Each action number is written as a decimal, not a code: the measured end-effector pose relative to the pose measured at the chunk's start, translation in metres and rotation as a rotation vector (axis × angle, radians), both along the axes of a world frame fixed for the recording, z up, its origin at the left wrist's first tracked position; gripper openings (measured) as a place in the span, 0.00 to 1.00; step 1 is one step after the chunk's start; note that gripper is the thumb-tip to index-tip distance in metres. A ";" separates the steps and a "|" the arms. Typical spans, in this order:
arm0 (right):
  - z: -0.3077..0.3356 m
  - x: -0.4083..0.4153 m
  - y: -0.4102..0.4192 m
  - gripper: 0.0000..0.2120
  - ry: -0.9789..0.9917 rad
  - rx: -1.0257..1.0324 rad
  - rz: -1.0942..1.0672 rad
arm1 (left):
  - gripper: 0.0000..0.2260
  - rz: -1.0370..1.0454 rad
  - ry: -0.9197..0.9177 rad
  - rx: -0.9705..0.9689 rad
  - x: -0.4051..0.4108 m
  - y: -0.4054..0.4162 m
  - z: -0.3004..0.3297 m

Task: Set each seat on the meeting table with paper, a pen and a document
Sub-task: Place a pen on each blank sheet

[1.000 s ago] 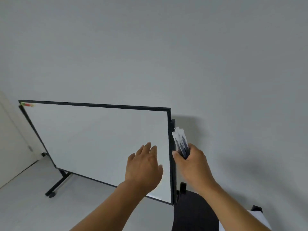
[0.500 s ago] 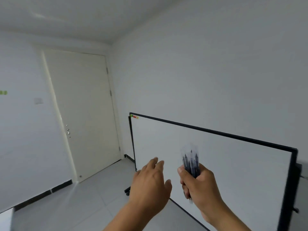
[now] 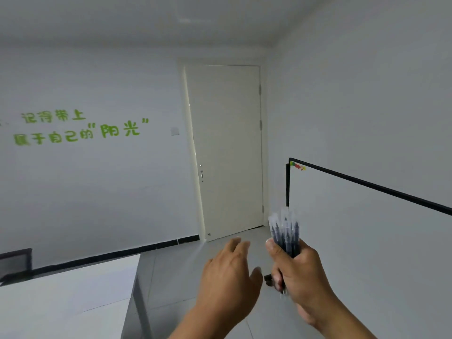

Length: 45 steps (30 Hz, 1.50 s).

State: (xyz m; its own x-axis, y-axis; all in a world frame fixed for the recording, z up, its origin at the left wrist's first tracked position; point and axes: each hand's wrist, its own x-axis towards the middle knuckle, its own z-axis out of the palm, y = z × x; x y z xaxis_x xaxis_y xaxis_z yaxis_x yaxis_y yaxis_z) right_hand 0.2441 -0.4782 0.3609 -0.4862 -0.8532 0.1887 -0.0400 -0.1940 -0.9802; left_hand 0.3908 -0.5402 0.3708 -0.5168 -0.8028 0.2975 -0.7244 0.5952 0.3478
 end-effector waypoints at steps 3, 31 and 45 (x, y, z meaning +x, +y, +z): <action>-0.001 -0.022 -0.049 0.13 -0.025 0.000 0.109 | 0.29 0.091 0.040 -0.003 -0.018 -0.036 0.002; 0.024 0.073 -0.486 0.21 0.034 0.003 0.510 | 0.23 0.596 0.228 0.089 0.107 -0.394 -0.022; -0.003 0.163 -0.646 0.19 -0.027 0.088 0.793 | 0.22 0.842 0.264 0.116 0.192 -0.515 -0.041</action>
